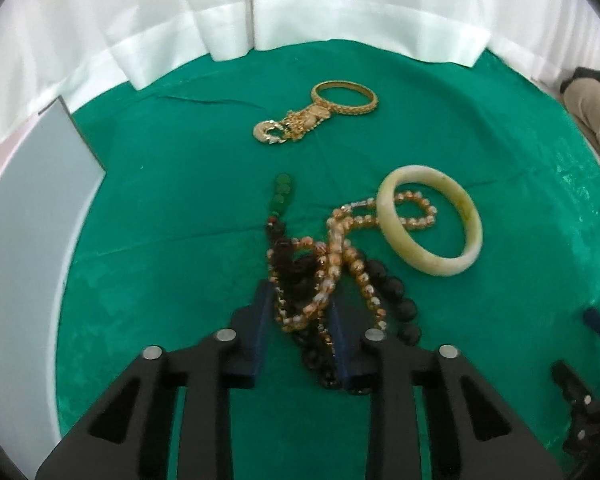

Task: Organize jewelry
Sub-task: 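Grasp the gold bead necklace with the left tool and lift it, then grasp the white jade bangle with the right tool while the left tool holds the necklace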

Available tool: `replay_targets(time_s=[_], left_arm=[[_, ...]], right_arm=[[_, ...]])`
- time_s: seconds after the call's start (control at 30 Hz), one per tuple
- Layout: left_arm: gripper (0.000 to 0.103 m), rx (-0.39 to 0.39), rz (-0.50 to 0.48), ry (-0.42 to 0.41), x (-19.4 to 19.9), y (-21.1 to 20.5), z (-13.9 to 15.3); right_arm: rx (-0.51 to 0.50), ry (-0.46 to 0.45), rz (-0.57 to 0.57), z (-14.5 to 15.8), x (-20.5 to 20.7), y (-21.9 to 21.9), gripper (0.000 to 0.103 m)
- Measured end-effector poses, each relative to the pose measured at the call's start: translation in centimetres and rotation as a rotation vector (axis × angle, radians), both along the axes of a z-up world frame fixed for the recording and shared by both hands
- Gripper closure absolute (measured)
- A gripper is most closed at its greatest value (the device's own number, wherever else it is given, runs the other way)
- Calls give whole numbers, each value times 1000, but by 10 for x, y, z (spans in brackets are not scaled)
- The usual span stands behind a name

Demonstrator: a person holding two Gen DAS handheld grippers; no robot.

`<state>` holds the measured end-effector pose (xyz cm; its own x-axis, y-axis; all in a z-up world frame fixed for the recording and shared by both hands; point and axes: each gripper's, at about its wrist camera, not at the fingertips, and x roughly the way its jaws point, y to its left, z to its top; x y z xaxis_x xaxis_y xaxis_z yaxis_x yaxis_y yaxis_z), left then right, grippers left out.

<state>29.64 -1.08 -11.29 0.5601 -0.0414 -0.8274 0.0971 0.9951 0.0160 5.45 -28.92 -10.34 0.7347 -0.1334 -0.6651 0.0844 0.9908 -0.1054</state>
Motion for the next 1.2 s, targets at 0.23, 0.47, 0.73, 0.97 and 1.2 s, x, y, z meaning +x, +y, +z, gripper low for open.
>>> replay_targets(time_s=[0.23, 0.47, 0.73, 0.97, 1.2], left_arm=[[98, -138, -19, -60, -27, 10, 46], [98, -254, -42, -111, -48, 18, 100], [98, -330, -49, -184, -74, 33, 151], [98, -380, -47, -218, -99, 45, 169], [98, -392, -20, -247, -119, 60, 184]], right_arm=[[1, 0, 0, 0, -1, 0, 27], [1, 0, -1, 0, 0, 1, 27], [0, 1, -1, 0, 0, 0, 27], [-2, 2, -2, -1, 0, 1, 27], [-2, 2, -2, -1, 0, 1, 27]])
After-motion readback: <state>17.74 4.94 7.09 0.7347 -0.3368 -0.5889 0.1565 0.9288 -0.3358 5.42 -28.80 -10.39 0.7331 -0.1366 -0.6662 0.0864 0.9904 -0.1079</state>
